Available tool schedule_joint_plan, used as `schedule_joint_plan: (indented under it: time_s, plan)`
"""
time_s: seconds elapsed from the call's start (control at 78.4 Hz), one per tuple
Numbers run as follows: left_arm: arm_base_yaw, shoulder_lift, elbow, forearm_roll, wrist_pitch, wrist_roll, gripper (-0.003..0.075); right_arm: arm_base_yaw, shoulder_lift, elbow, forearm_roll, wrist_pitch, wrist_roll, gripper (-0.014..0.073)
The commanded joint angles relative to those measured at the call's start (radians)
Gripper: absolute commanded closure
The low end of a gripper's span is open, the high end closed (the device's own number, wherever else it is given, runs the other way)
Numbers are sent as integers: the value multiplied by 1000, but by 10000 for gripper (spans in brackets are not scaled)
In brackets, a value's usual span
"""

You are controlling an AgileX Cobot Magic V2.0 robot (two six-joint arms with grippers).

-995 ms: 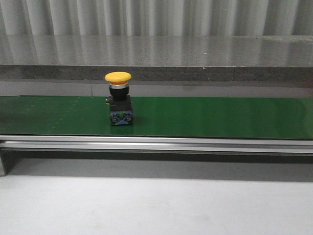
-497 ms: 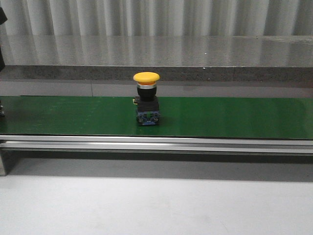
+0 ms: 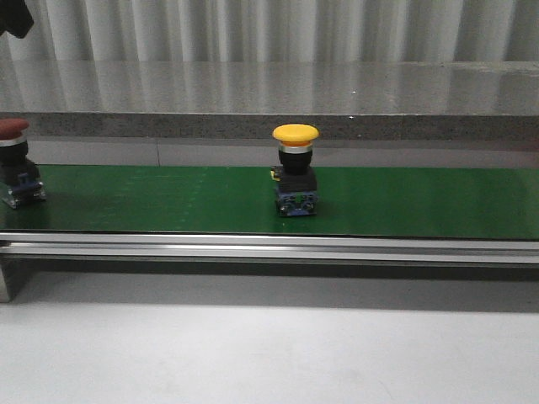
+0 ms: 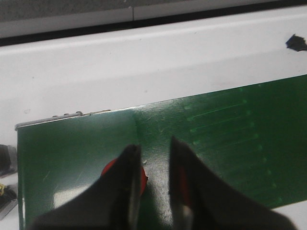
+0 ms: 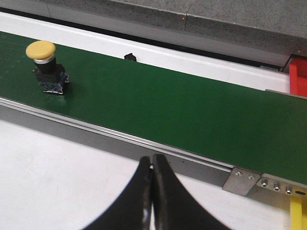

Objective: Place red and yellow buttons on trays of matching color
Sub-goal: 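Release the red button on the belt and lift the left gripper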

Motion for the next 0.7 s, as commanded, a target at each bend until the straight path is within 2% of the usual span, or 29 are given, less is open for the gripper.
schedule_joint_plan:
  time_s: [0.0, 0.179, 0.395, 0.561, 0.689]
  plan:
    - [-27, -122, 69, 0, -157, 2, 738, 4, 4, -23, 15, -71, -12, 660]
    - [-34, -308, 272, 0, -274, 2, 741, 4, 4, -23, 16, -76, -12, 660]
    - [-34, -568, 487, 0, -304, 2, 741, 4, 22, -25, 17, -70, -10, 660]
    - [-34, -677, 552, 0, -306, 2, 741, 5, 113, -61, 26, -51, 13, 660]
    - [-34, -745, 579, -1, -306, 2, 741, 67, 229, -121, 42, -54, 24, 659]
